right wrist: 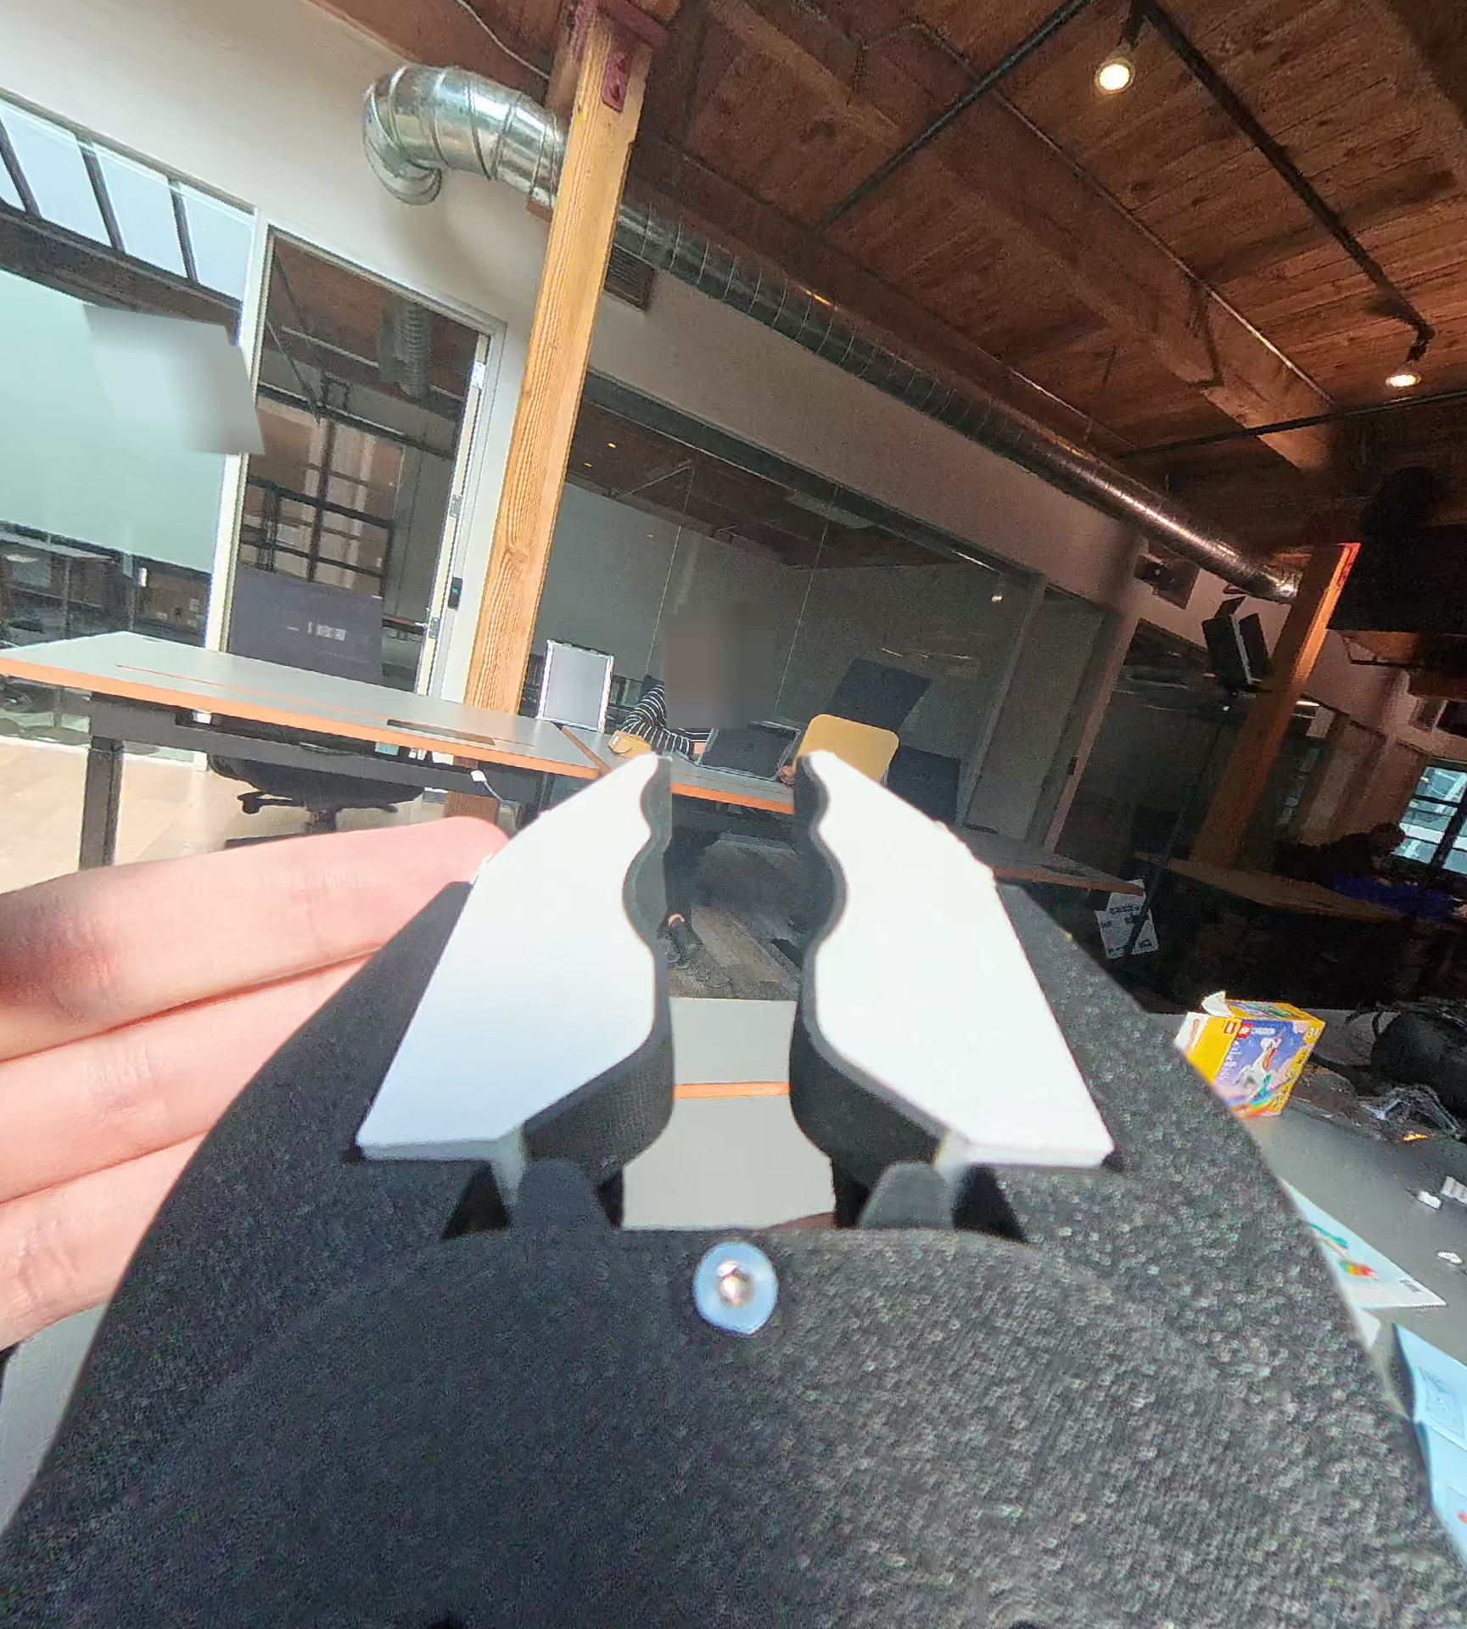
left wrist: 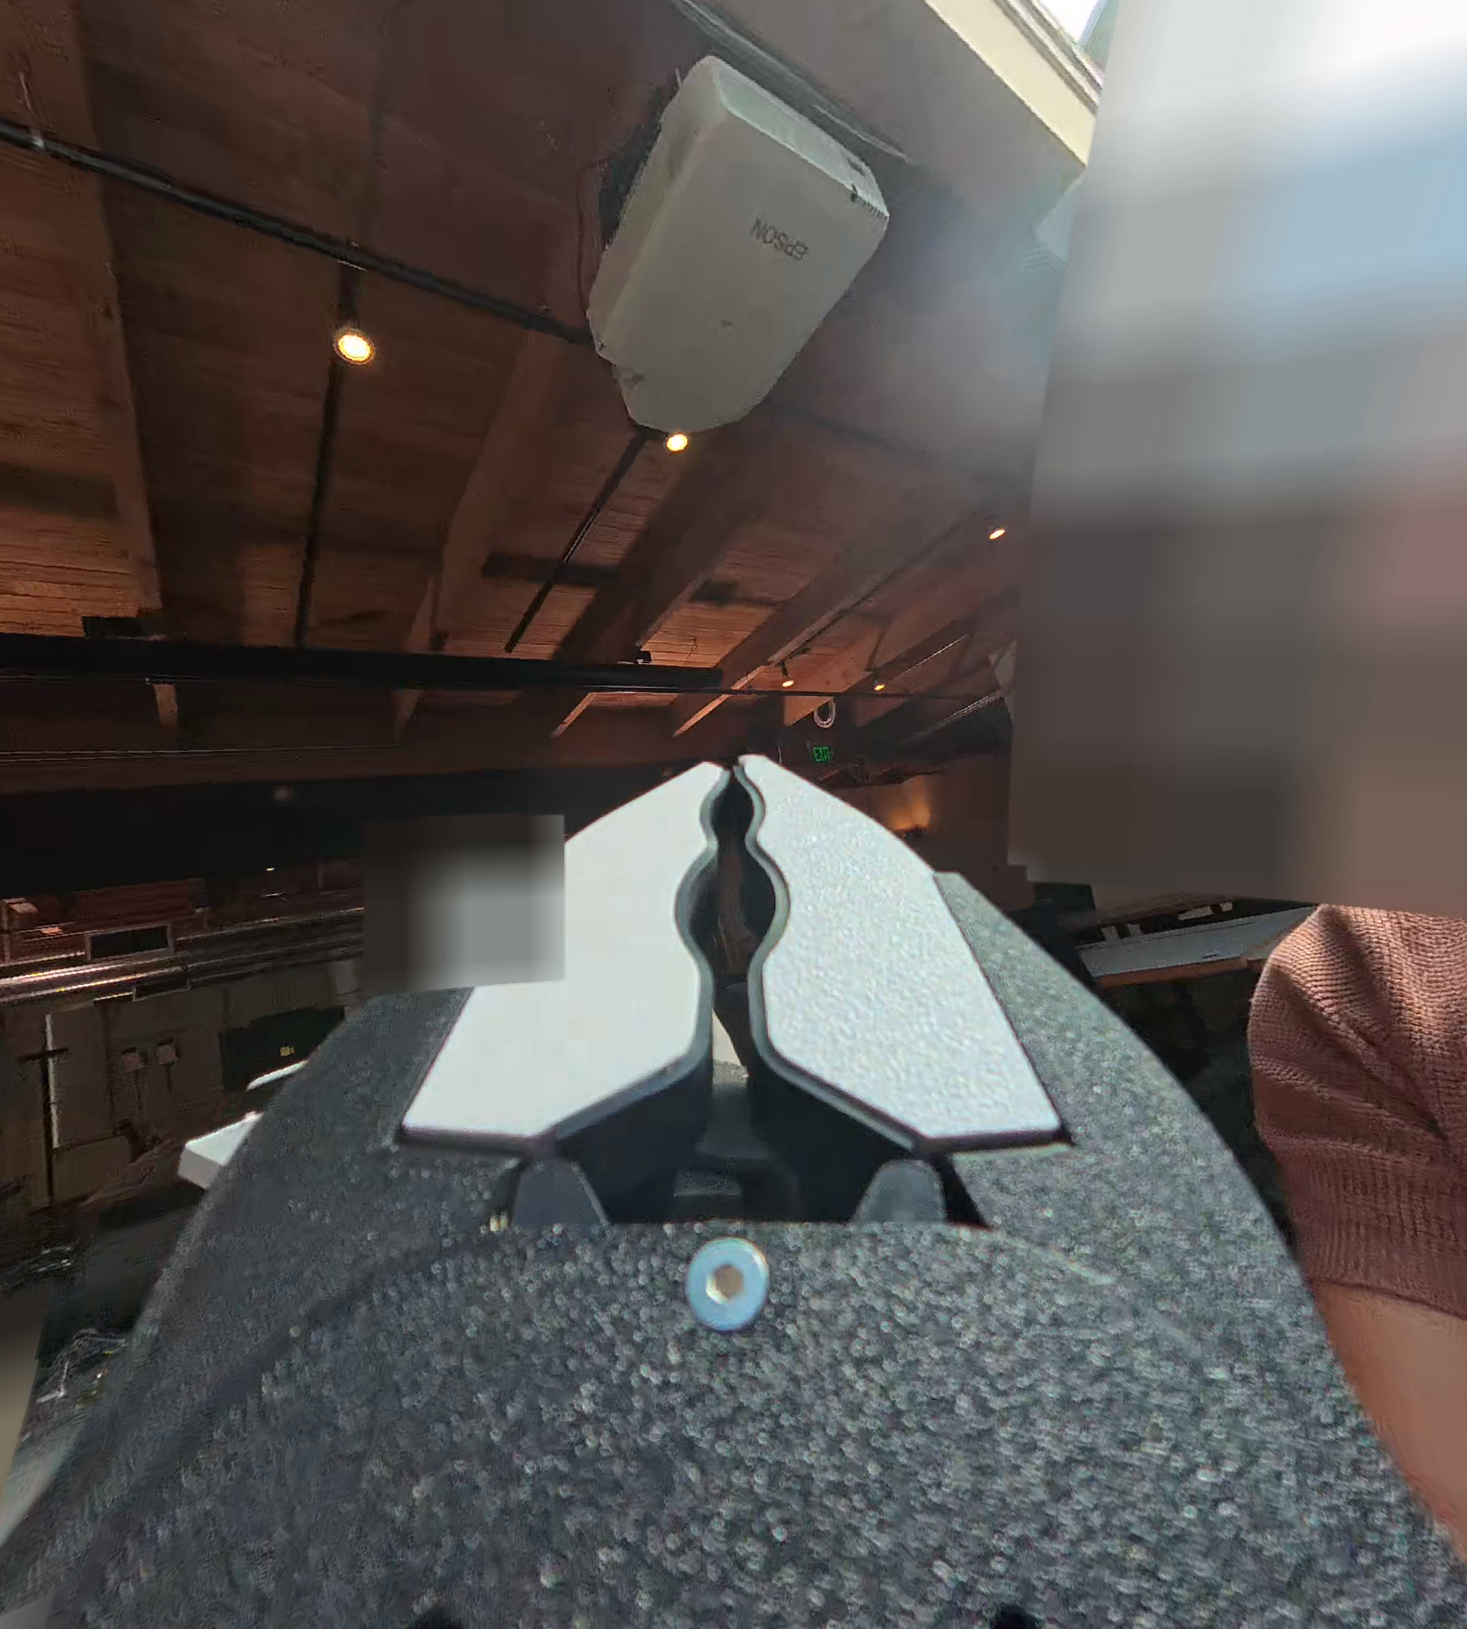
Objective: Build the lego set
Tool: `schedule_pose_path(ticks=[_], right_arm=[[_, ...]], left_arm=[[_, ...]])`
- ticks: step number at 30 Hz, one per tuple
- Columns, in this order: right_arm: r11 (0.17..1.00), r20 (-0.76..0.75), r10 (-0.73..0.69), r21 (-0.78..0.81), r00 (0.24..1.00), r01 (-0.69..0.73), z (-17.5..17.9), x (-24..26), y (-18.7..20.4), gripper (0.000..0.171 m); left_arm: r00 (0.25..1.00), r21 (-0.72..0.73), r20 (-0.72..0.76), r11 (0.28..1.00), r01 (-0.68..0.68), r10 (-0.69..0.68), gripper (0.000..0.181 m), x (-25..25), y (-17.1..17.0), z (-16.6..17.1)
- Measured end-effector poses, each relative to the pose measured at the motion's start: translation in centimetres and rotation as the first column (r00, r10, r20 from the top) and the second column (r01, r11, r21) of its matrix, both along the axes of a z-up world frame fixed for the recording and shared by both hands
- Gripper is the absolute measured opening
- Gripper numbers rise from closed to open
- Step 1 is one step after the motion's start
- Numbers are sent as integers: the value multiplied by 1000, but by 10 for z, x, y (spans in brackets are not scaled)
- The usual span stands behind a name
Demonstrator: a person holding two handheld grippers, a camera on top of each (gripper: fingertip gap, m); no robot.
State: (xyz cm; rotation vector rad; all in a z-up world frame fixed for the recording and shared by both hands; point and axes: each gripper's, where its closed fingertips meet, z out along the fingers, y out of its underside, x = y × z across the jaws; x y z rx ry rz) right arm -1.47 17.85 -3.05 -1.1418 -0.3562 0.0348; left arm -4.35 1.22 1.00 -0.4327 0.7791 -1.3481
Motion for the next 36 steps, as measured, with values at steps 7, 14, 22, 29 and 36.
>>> schedule_pose_path(ticks=[7, 14, 22, 29, 36], right_arm=[[997, 84, 81, -14, 993, -80, -7, -11, -1, 0], [994, 225, 46, 86, 973, -67, 4, -9, -8, 0], [965, -75, 238, -96, 968, -245, -31, 47, -4, 1], [780, 142, 615, -253, 776, -572, -115, 19, -81, 0], [425, 127, 888, -590, 441, -686, -231, -45, -152, 32]], left_arm=[[985, 3, -173, 1000, -10, 10, 0, 22, -2, -6], [975, 11, -220, 1000, -4, 6, 0, 31, -6, -6], [819, 82, -203, 842, -533, 537, 4, 12, 5, -15], [250, 141, -352, 315, -939, 902, 6, -103, -14, -86], [-111, 401, -729, 290, -869, 676, 15, -125, -25, -232]])
